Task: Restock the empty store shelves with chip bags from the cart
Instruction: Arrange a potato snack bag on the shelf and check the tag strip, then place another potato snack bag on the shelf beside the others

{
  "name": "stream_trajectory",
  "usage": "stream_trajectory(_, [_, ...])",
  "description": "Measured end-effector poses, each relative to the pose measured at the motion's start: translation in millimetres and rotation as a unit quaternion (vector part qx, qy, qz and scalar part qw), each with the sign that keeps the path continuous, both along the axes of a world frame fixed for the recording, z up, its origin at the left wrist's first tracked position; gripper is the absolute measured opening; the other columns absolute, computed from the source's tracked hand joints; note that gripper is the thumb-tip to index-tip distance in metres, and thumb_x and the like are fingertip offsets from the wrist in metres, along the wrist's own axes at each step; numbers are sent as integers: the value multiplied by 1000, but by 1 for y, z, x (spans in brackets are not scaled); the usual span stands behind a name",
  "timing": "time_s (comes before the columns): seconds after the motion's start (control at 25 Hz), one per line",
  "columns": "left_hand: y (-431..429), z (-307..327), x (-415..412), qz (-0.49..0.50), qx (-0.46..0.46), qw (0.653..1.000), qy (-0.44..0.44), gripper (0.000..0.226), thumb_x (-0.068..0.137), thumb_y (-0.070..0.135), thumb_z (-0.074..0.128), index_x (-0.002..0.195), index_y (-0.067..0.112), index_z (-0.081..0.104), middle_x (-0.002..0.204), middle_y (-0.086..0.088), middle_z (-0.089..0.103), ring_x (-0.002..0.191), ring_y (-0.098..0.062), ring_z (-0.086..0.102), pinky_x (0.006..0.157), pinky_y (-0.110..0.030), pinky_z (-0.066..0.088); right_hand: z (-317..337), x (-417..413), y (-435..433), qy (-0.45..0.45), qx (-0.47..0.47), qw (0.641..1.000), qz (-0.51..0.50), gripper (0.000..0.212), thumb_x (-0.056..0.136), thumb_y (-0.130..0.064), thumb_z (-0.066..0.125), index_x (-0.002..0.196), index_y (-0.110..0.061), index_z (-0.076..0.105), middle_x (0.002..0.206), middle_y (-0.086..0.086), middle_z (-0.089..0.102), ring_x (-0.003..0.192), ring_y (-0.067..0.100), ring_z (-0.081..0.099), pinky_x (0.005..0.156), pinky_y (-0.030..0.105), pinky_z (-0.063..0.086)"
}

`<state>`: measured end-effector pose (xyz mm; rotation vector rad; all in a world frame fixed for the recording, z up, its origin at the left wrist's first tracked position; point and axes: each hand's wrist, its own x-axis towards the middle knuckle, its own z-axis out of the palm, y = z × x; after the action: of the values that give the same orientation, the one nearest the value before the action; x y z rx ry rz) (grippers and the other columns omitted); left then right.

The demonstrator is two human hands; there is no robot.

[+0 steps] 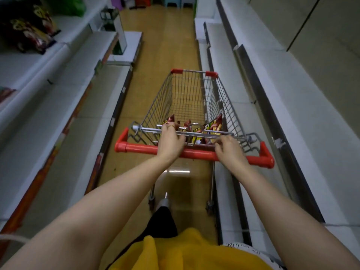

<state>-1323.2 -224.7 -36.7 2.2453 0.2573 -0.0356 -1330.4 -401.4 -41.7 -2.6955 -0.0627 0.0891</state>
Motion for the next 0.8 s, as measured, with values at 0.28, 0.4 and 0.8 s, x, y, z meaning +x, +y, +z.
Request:
stream_trajectory(0.28, [9, -26, -26, -130, 260, 956, -43, 42, 100, 42, 31, 122, 16, 56, 115, -1, 57, 112, -21, 51, 97, -35, 34, -18, -17, 1, -47, -123, 991, 13, 44, 102, -31, 24, 97, -11, 63, 95, 5, 66, 91, 22, 58, 91, 34, 34])
stream_trajectory(0.4, [9, -28, -20, -159, 316, 935, -5, 49, 100, 47, 21, 122, 21, 56, 116, 2, 58, 115, -19, 48, 100, -36, 27, -26, -12, -3, -57, -124, 990, 23, 45, 101, -30, 24, 97, -12, 65, 93, 3, 66, 91, 19, 58, 95, 33, 31])
stream_trajectory(0.8, [15, -12, 69, -210, 304, 925, 87, 47, 101, 45, 21, 130, 23, 51, 126, -3, 53, 123, -26, 41, 102, -41, 25, -26, 67, 0, -55, -130, 990, 22, 43, 102, -29, 25, 95, -12, 64, 91, 3, 66, 92, 20, 58, 101, 35, 26])
